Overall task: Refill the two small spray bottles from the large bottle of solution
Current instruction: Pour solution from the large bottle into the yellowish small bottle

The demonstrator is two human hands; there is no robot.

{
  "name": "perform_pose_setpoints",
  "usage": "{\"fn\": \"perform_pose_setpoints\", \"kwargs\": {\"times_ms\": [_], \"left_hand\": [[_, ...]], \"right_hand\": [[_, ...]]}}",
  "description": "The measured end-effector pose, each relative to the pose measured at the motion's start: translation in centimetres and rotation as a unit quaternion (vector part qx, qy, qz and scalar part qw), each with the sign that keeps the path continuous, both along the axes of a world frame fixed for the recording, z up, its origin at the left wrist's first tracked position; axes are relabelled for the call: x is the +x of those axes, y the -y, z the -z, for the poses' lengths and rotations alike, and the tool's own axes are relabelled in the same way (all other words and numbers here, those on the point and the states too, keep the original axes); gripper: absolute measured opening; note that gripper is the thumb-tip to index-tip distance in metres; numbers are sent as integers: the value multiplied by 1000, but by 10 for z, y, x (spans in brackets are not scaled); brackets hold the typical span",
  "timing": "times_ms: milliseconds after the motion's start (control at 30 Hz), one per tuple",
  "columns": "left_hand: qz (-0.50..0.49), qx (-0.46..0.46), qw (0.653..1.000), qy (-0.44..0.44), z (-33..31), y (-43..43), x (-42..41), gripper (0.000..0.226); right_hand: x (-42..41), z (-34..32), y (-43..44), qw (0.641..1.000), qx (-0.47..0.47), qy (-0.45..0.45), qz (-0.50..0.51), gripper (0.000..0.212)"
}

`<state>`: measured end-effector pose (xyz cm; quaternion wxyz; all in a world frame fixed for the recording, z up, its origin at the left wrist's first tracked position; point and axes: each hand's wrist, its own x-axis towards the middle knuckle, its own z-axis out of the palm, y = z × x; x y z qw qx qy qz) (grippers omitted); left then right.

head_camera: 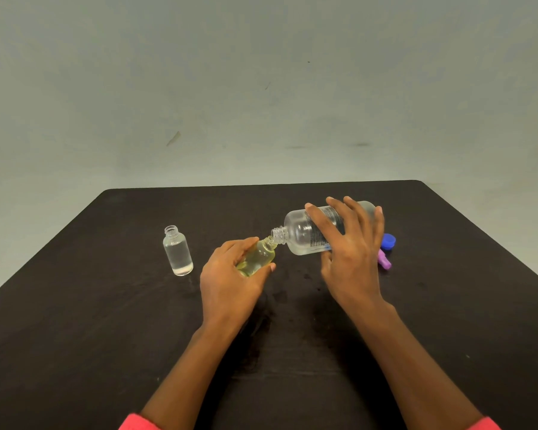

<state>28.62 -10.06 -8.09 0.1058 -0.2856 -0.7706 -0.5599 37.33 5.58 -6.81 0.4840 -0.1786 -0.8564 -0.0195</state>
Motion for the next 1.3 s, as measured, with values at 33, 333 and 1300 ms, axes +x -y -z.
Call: {"fn": "perform_pose_setpoints", "kwargs": {"times_ms": [33,333,1300], "left_hand": [[-1,1,1000,1,0,0,0,47],[-2,0,1000,3,0,0,0,47],[3,3,1000,0,1,0,-1,47]], "right_hand": [[0,0,0,1000,0,0,0,80],[0,1,-1,1000,4,2,3,83],[0,1,-1,1000,8,5,6,86]]}}
